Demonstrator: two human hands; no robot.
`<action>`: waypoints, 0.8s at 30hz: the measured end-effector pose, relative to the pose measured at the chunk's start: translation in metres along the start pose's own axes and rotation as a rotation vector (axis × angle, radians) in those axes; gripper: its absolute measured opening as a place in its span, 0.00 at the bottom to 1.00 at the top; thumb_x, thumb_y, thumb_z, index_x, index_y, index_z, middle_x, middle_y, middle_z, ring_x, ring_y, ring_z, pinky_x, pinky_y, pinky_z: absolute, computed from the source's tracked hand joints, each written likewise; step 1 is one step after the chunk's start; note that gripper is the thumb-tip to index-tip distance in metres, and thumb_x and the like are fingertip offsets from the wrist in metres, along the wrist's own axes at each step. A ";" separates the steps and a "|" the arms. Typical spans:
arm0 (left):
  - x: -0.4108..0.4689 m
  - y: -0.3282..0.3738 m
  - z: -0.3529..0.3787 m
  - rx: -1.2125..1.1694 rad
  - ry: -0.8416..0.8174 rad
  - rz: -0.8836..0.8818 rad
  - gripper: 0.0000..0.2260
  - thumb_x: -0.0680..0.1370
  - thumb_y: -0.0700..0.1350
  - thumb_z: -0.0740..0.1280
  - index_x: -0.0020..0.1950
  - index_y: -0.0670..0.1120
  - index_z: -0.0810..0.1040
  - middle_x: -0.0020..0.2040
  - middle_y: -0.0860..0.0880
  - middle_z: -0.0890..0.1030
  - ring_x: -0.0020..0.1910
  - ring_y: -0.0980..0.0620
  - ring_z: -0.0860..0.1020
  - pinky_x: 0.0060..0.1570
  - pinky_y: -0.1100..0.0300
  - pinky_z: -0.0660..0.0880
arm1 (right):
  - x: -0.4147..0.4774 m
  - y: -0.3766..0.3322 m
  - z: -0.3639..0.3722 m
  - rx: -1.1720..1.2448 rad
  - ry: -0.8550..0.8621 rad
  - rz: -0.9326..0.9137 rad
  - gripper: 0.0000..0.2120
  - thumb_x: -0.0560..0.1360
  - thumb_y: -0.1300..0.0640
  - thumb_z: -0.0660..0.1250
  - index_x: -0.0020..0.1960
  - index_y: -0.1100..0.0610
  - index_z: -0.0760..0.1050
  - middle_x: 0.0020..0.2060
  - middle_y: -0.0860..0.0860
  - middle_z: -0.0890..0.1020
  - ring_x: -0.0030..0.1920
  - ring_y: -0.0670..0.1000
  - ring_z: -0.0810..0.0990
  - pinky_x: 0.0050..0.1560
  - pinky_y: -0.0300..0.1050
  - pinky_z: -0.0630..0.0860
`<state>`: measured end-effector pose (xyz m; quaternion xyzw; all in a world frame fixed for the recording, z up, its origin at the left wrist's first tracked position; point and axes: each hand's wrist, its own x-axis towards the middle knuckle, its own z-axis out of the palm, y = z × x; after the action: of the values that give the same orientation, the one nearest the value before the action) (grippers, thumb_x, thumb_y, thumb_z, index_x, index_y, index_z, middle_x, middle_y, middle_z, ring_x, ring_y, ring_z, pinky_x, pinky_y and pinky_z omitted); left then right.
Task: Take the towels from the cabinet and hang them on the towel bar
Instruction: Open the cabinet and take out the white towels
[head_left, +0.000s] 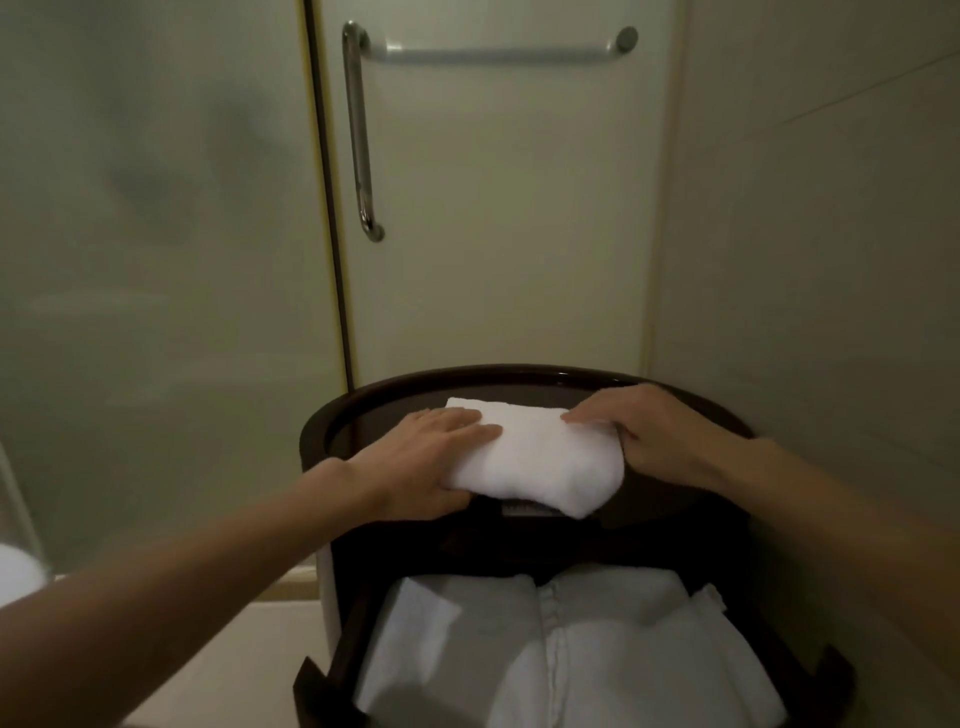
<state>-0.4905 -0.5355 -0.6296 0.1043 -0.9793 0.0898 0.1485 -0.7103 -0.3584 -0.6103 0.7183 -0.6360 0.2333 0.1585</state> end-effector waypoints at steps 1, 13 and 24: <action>-0.006 0.000 0.001 -0.025 -0.008 0.016 0.34 0.72 0.56 0.67 0.76 0.55 0.58 0.76 0.47 0.59 0.75 0.48 0.57 0.73 0.55 0.53 | 0.000 -0.006 -0.006 0.071 0.043 0.076 0.17 0.72 0.62 0.61 0.58 0.56 0.81 0.54 0.48 0.82 0.56 0.47 0.80 0.57 0.36 0.74; -0.009 0.022 0.008 -0.091 -0.201 -0.168 0.33 0.77 0.65 0.53 0.77 0.56 0.44 0.79 0.49 0.45 0.77 0.47 0.43 0.74 0.40 0.50 | 0.010 -0.077 0.033 -0.410 -0.535 0.258 0.32 0.79 0.36 0.47 0.78 0.47 0.42 0.78 0.54 0.46 0.77 0.58 0.44 0.75 0.59 0.44; 0.034 0.016 0.028 -0.089 -0.236 -0.208 0.33 0.77 0.66 0.52 0.77 0.57 0.44 0.79 0.50 0.45 0.77 0.45 0.44 0.74 0.41 0.50 | 0.017 -0.029 0.054 -0.211 -0.503 0.364 0.29 0.81 0.42 0.50 0.78 0.44 0.41 0.78 0.51 0.44 0.78 0.54 0.44 0.76 0.53 0.45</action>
<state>-0.5333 -0.5324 -0.6481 0.2085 -0.9768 0.0177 0.0454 -0.6733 -0.3971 -0.6445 0.6075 -0.7939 0.0056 0.0257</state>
